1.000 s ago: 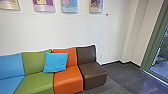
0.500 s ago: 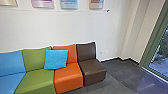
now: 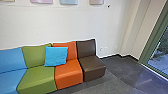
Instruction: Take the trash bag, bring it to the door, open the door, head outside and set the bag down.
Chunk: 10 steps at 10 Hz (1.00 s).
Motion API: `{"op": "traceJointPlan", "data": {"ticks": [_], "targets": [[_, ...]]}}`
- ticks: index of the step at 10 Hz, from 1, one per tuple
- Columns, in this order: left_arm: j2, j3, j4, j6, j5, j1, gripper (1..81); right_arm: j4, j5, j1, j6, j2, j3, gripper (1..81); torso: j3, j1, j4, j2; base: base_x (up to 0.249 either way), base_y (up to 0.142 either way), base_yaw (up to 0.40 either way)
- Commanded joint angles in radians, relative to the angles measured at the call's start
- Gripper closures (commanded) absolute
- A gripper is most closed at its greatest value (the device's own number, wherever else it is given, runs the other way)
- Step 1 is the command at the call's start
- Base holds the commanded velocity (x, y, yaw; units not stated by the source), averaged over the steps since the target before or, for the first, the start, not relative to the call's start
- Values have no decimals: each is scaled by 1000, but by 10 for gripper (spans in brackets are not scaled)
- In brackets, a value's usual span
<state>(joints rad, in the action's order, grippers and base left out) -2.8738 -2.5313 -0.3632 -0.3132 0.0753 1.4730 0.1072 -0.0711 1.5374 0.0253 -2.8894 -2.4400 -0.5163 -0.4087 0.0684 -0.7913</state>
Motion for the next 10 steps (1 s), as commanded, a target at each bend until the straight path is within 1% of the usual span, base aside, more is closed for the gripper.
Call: {"op": "traceJointPlan", "data": {"ticks": [1,2,3,4,5,7,8,10], "targets": [[-26,-49,6,-17,86,-16,811,-9,-61,-36,4,-20,-23,10,0,64,0,98,0,0,0],[-32,-55,7,-17,86,-15,811,-17,-61,-35,7,-30,-30,10,0,84,0,130,0,0,0],[-38,-60,7,-17,86,-16,811,-18,-61,-33,7,-38,-42,10,27,106,0,164,0,0,0],[-52,-78,7,-33,72,-15,811,-18,-61,-33,7,-43,-53,10,72,128,0,198,0,0,0],[-73,-112,7,-40,66,-16,811,-21,-61,-33,7,-46,-53,10,99,144,0,224,0,0,0],[-89,-136,9,-43,66,-15,811,-21,-61,-33,7,-50,-54,10,149,179,0,278,0,0,0],[-90,-136,7,-50,66,-15,811,-21,-61,-33,7,-52,-54,10,182,200,0,310,0,0,0],[-90,-136,7,-50,66,-15,811,-18,-61,-33,5,-52,-60,10,254,248,0,381,0,0,0]]}}
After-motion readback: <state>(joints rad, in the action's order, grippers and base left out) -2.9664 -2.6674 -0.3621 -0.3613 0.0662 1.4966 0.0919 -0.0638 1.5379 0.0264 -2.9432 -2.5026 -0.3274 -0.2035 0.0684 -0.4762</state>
